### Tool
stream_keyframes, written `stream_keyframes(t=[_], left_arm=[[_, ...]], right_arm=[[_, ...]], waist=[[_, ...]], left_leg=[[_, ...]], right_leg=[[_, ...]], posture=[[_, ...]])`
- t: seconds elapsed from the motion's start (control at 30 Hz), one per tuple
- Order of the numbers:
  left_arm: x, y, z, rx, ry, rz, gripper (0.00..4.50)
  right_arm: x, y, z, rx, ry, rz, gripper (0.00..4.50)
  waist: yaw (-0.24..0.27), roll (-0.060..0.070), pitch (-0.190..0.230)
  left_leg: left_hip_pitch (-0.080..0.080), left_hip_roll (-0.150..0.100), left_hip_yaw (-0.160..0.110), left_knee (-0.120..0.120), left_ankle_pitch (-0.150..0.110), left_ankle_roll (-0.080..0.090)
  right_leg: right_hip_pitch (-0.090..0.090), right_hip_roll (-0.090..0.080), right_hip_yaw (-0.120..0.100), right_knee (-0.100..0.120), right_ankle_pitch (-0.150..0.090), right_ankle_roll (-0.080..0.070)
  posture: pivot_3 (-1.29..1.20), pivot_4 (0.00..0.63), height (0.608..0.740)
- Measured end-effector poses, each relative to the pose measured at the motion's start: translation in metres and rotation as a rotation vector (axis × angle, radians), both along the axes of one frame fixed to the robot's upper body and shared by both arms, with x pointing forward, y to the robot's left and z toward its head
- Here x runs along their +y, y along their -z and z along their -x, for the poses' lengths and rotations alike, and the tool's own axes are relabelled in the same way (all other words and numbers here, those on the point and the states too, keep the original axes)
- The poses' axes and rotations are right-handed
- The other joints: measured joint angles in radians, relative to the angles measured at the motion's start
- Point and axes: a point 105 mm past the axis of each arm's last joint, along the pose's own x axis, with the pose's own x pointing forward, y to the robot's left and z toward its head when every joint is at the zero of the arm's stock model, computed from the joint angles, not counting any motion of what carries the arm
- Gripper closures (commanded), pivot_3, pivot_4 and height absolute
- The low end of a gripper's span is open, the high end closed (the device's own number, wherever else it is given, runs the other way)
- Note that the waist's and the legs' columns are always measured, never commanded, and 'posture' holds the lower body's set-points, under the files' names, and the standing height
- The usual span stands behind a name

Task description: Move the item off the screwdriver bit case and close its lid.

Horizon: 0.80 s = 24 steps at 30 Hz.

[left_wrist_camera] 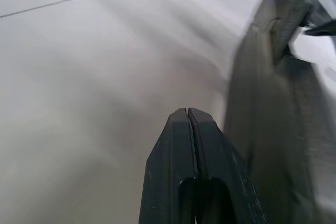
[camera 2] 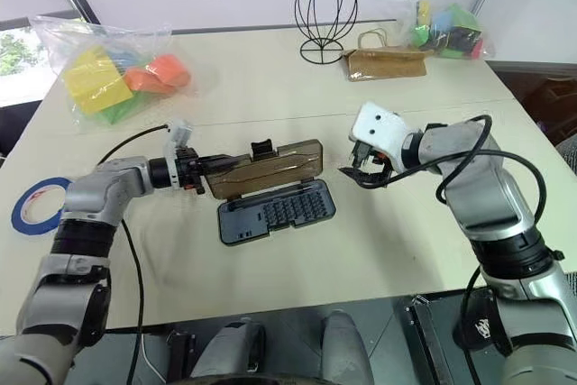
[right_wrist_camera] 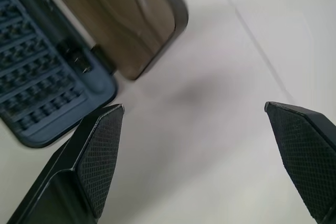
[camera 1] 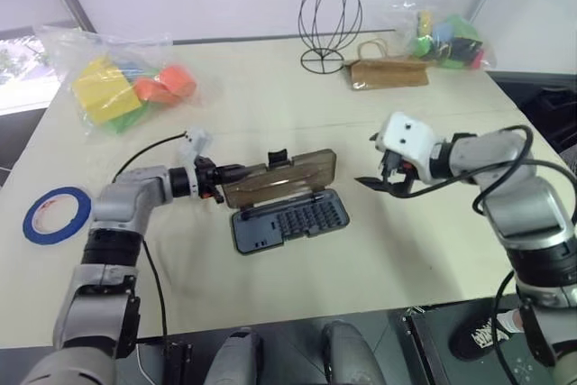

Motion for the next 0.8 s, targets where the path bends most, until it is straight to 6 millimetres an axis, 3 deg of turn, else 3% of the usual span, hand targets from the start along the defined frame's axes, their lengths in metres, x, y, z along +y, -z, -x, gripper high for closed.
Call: stream_keyframes(t=[0.3, 0.5, 0.67, 0.8], left_arm=[[-0.021, -0.013, 0.037, 0.019, 0.179, -0.004, 4.50], [-0.033, 0.015, 0.059, 0.106, 0.251, -0.038, 4.50], [-0.027, 0.025, 0.060, 0.109, 0.248, -0.094, 4.50], [-0.025, 0.022, 0.047, 0.101, 0.215, -0.085, 4.50]], right_arm=[[-0.015, -0.002, -0.004, -0.022, 0.071, -0.002, 0.04], [-0.030, -0.003, -0.010, -0.027, 0.135, -0.006, 0.04], [-0.028, -0.005, -0.008, 0.005, 0.138, -0.065, 0.04], [-0.015, -0.024, -0.005, 0.028, 0.114, -0.191, 0.04]], waist=[[0.012, 0.000, 0.000], [0.016, 0.000, 0.000], [0.024, 0.000, 0.000], [0.028, 0.000, 0.000]], left_leg=[[0.000, 0.000, 0.000, 0.001, 0.000, 0.000], [0.000, 0.000, 0.001, 0.000, 0.000, 0.000], [0.000, 0.000, 0.001, 0.001, 0.000, 0.000], [0.000, 0.000, 0.001, 0.001, 0.000, 0.000]], right_leg=[[0.001, 0.000, 0.001, -0.001, 0.000, 0.000], [0.001, 0.000, 0.001, 0.000, 0.000, 0.000], [0.001, 0.000, 0.001, -0.001, 0.000, 0.000], [0.001, 0.000, 0.001, -0.001, 0.000, 0.000]], posture=[[0.00, 0.150, 0.740], [0.00, 0.150, 0.740], [0.00, 0.150, 0.740], [0.00, 0.150, 0.740]])
